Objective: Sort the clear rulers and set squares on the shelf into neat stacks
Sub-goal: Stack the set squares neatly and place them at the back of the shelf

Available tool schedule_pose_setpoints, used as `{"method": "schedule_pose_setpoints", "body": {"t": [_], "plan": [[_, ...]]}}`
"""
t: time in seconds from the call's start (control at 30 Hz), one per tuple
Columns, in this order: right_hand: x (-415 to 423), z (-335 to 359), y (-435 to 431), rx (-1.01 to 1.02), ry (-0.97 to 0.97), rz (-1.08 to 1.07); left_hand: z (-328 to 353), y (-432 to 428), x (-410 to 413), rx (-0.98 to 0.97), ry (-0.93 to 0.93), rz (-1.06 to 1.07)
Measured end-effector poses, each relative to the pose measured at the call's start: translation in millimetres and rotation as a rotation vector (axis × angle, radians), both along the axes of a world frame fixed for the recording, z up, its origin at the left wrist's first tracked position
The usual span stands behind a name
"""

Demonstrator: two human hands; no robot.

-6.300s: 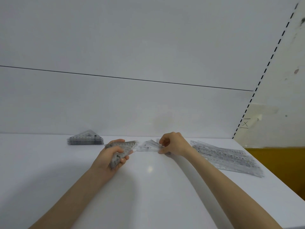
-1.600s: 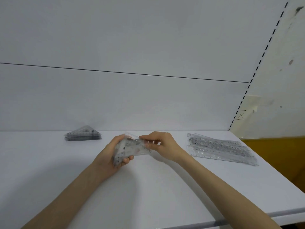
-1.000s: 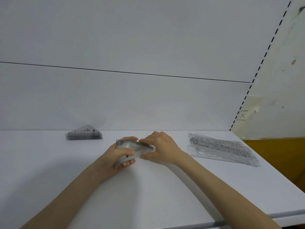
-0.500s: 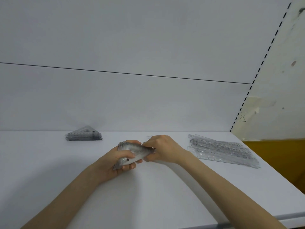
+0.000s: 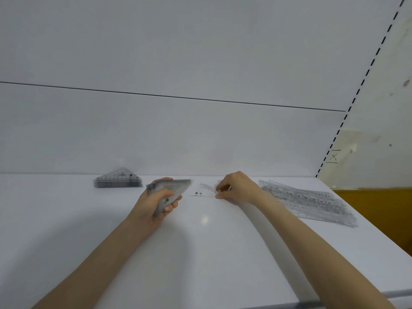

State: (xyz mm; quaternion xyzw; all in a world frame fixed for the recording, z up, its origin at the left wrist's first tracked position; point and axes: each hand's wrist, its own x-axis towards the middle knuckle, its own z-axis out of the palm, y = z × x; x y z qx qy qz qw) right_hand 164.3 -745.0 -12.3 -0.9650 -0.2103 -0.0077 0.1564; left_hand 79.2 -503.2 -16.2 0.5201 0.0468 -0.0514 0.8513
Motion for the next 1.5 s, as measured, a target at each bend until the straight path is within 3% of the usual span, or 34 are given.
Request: {"method": "schedule_pose_setpoints", "body": {"t": [0.17,0.27,0.33,0.57,0.77,0.93,1.27,1.33,1.4,1.5], "plan": [[-2.7,7.2,12.4,-0.354,-0.2,0.147,2.3,0.2,-1.0,-0.019,0.023,0.025],[-4.1,-3.3,11.3,-0.483,-0.47,0.216,3.1,0.2,-1.8,-0.03,0.037,0.026],[-4.9,-13.5,6.1,-0.427,-0.605,0.169,3.2,-0.1,-1.8,-0.035,0.047,0.024],[-21.2,-16.7,13.2,0.097,-1.099,0.206,2.8,-3.0,-1.0,-0.062,0.116,0.024],[-42.3,-27.0,57.4,0.056,-1.278,0.344,6.0,-8.9,-4.2,-0.098,0.137,-0.052],[-49.4,-39.1,67.6,-0.096,-1.28,0.323,7.8,-7.7,-8.2,-0.05,0.157,-0.044],[-46.7,-32.9,65.4,-0.145,-1.102,0.322,7.9,-8.8,-10.6,-0.053,0.132,-0.065],[-44.0,-27.7,56.7,-0.066,-0.947,0.303,6.1,-6.2,-7.0,-0.031,0.126,-0.05],[-40.4,-23.4,47.0,0.051,-0.7,0.142,4.7,-5.2,-5.3,-0.044,0.111,-0.035],[-33.9,-22.9,29.7,-0.052,-0.293,0.024,4.0,-5.5,-4.9,-0.063,0.111,0.01]]}}
